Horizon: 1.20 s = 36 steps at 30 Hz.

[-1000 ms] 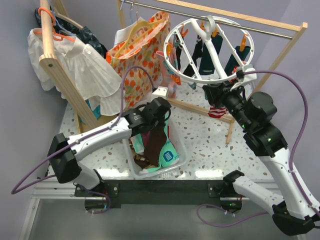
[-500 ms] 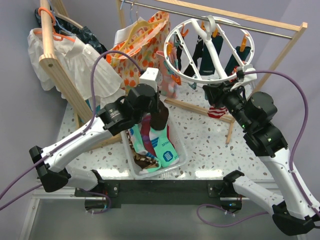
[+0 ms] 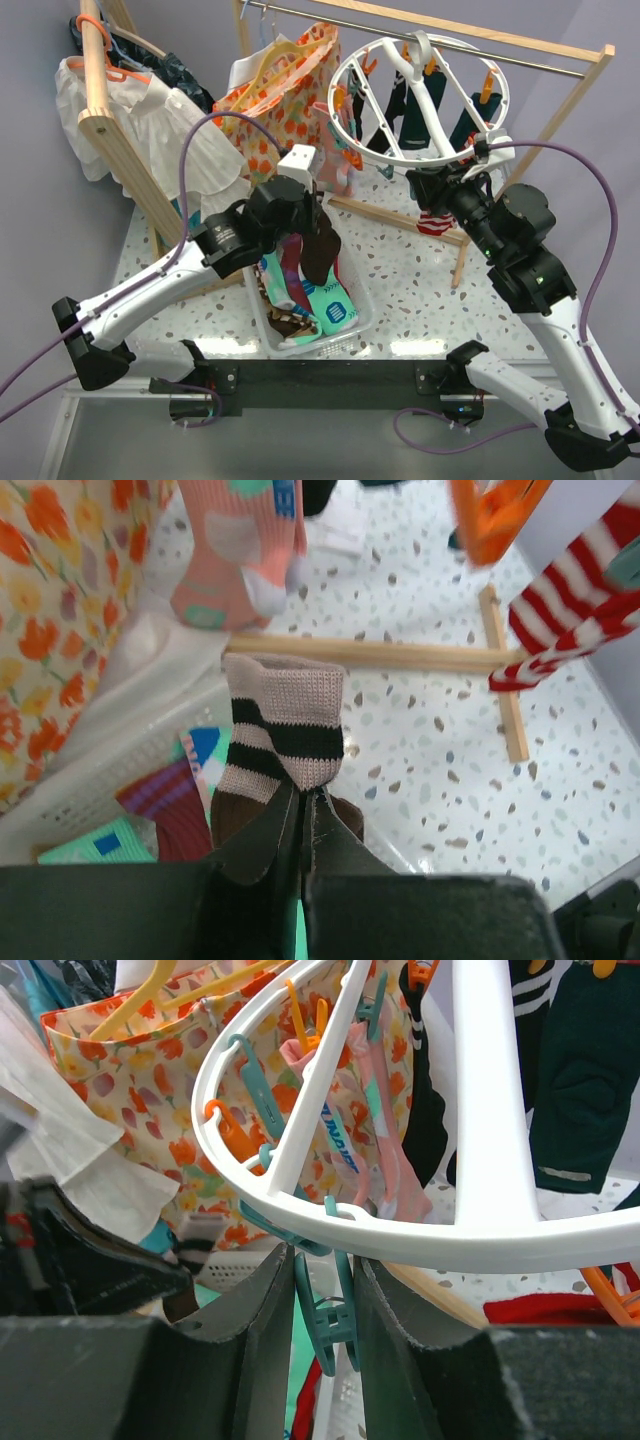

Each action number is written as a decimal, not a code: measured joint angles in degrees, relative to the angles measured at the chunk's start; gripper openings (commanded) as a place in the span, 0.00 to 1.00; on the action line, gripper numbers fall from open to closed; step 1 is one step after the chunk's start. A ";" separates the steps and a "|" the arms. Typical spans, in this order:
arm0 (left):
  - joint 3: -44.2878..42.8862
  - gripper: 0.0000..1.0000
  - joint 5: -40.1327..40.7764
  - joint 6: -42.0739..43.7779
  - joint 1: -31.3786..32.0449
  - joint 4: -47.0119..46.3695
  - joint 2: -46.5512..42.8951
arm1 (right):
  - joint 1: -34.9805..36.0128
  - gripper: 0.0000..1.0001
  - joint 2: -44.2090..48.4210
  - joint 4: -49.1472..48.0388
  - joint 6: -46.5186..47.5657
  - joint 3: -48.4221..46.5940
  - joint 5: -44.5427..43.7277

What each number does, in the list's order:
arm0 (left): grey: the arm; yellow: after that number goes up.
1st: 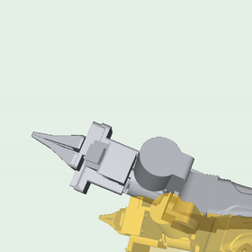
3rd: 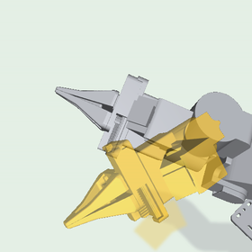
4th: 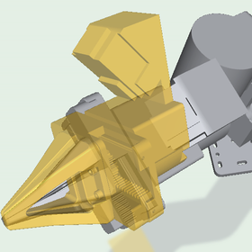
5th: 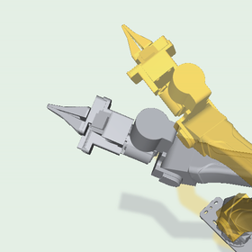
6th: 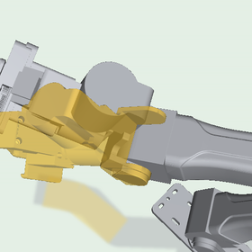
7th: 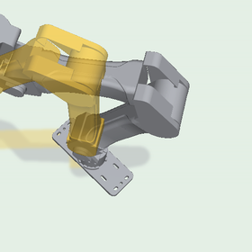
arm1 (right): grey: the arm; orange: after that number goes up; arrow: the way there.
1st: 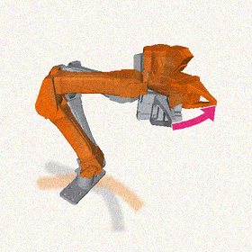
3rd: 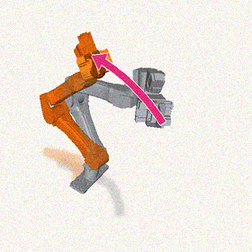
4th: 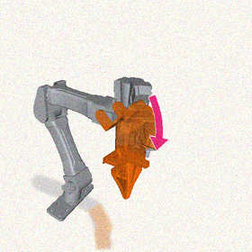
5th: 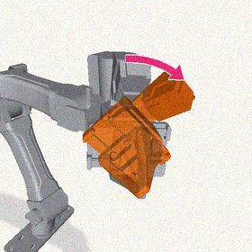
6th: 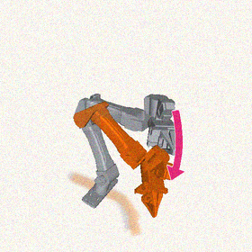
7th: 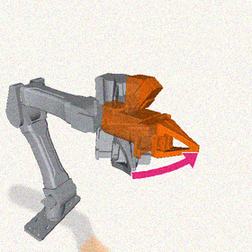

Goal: Clip the socks to the hanger
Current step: Adjust the sock in the bin.

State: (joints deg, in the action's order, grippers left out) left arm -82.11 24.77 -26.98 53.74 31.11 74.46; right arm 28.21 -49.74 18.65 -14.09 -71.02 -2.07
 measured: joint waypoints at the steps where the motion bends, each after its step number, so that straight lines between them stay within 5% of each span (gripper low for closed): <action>1: 1.62 0.04 -0.70 -0.66 -0.02 0.07 0.04 | 0.00 0.00 0.02 0.00 0.00 0.00 0.00; 9: 17.70 0.22 -7.69 -5.62 -5.11 -2.58 5.70 | 0.00 0.00 0.04 0.00 0.00 0.00 0.00; 17: 22.08 0.64 -9.51 -7.96 -6.93 -3.08 11.41 | 0.00 0.00 0.13 0.04 0.02 0.00 0.00; 26: 23.63 0.70 -1.79 -10.49 -9.94 -1.66 -0.98 | 0.00 0.00 0.39 0.04 0.00 0.00 0.04; 36: 28.57 0.70 0.98 -11.69 -11.45 1.20 4.09 | 0.00 0.00 1.05 0.13 0.00 0.02 0.02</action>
State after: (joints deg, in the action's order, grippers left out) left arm -53.54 25.76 -38.68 42.28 32.32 78.54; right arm 28.21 -48.69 18.79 -14.09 -71.00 -2.04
